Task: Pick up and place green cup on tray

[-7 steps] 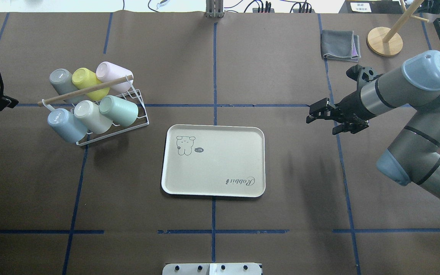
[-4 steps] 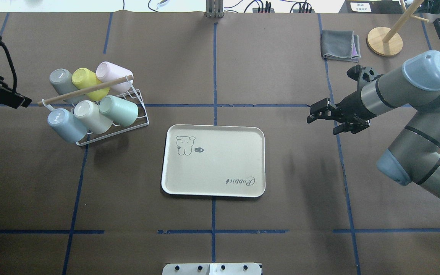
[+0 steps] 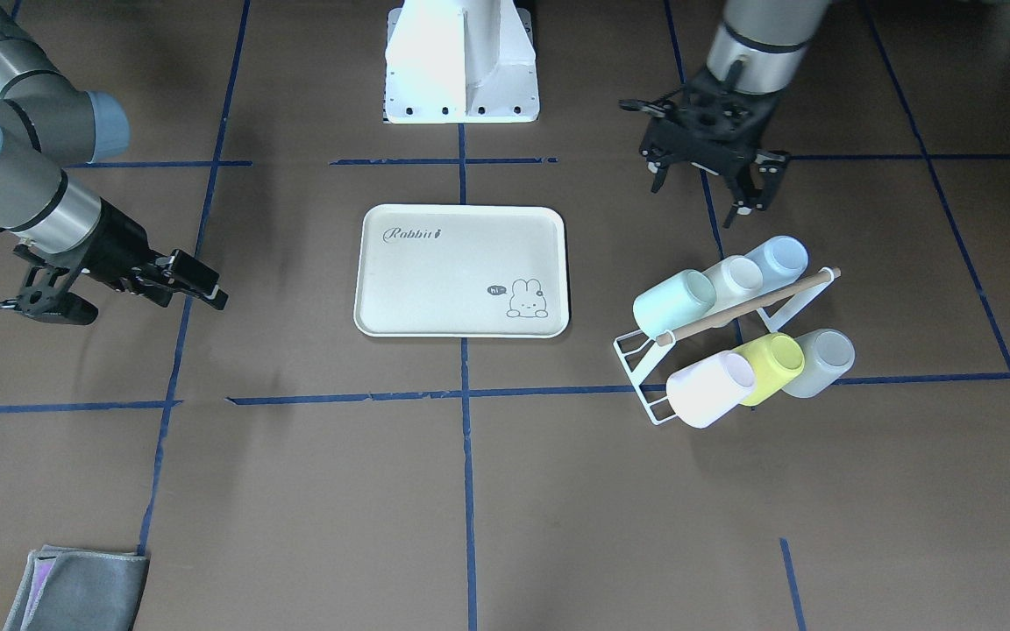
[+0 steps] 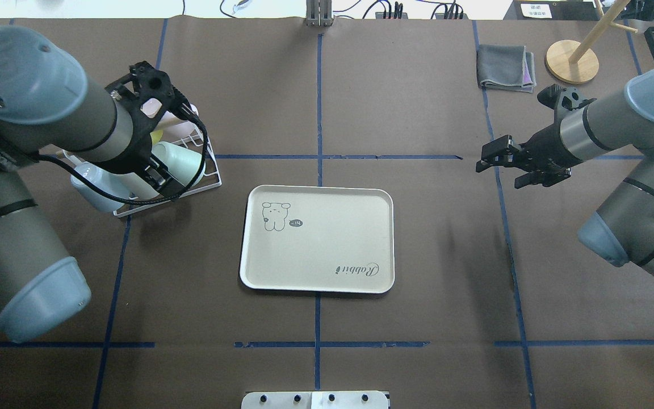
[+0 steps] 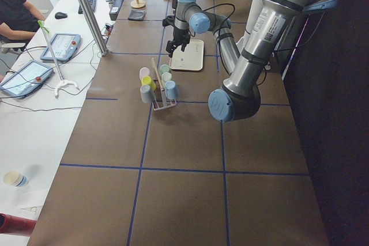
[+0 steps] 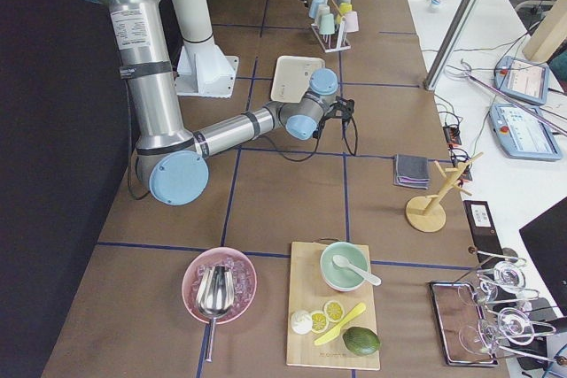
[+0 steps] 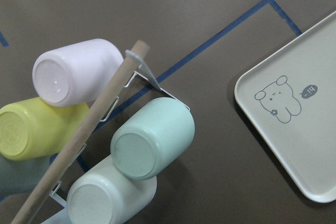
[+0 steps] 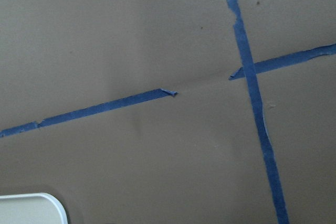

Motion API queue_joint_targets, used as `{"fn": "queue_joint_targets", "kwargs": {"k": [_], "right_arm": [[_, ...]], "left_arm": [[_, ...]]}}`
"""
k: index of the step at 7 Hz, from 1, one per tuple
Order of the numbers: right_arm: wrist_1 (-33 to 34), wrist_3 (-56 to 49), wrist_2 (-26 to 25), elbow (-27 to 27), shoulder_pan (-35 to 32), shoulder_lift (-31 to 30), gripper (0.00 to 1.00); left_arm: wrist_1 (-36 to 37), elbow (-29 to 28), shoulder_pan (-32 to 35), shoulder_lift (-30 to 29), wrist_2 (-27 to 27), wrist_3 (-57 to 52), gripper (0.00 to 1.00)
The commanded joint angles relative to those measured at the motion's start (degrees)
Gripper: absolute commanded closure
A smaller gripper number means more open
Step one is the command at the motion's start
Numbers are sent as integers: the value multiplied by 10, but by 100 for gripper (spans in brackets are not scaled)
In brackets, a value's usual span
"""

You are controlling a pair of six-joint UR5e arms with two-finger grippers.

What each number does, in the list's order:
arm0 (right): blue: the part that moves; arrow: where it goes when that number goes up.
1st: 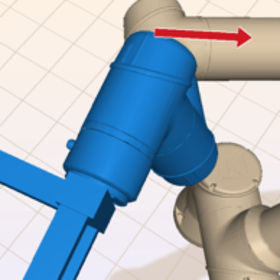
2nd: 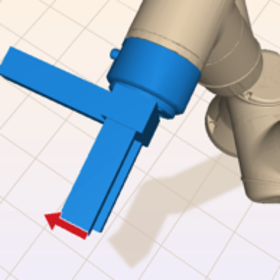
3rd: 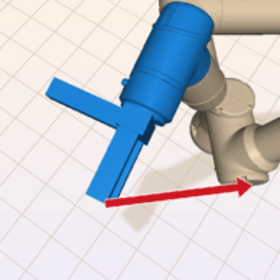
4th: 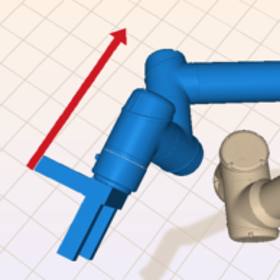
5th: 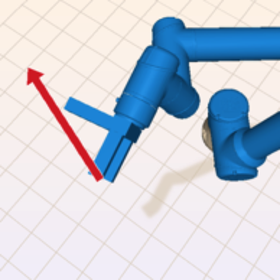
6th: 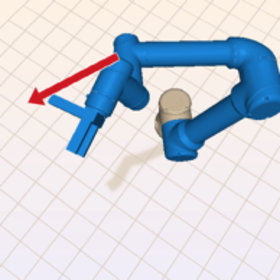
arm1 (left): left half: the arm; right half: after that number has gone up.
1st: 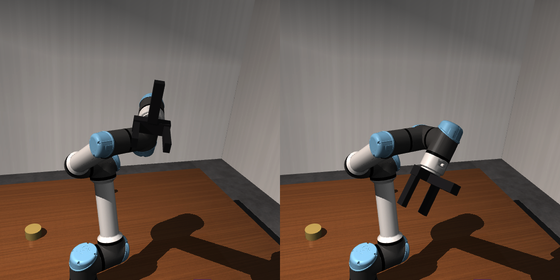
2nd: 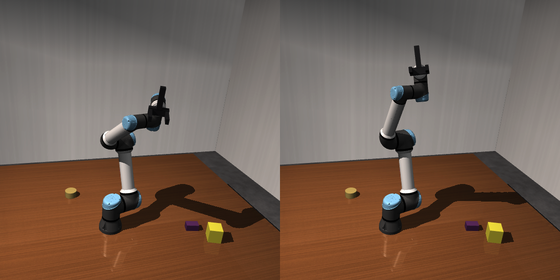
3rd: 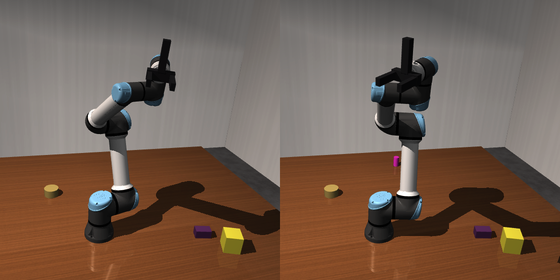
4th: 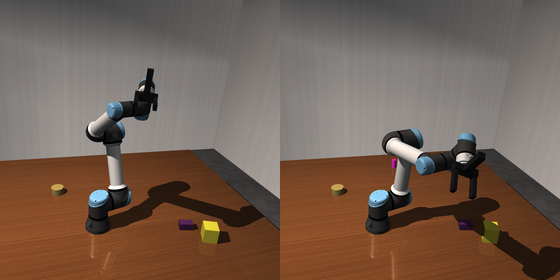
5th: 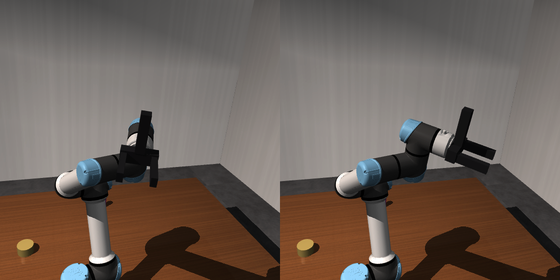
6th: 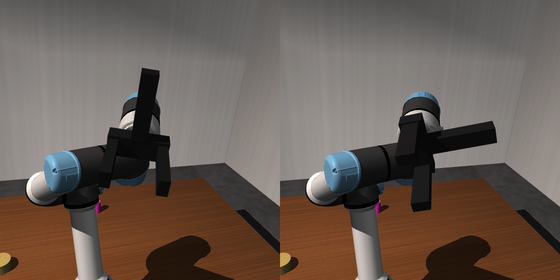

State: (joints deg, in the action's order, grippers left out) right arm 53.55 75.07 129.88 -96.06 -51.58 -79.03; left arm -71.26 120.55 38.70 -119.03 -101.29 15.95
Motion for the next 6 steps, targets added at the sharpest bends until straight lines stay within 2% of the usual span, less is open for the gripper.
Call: {"fn": "queue_joint_targets", "kwargs": {"k": [1, 3, 4, 6], "right_arm": [[0, -15, 0, -2, -5, -13, 0], [-1, -15, 0, -2, -5, -19, 0], [-2, -15, 0, -2, -5, -22, 0], [-5, -16, 0, -1, -5, -30, 0]], "left_arm": [[55, -4, -79, -17, 179, -60, 0], [143, -47, -90, -83, 214, -211, 0], [141, -75, -97, -88, 222, -217, 0], [157, -163, -100, -147, 225, -262, 0]]}}
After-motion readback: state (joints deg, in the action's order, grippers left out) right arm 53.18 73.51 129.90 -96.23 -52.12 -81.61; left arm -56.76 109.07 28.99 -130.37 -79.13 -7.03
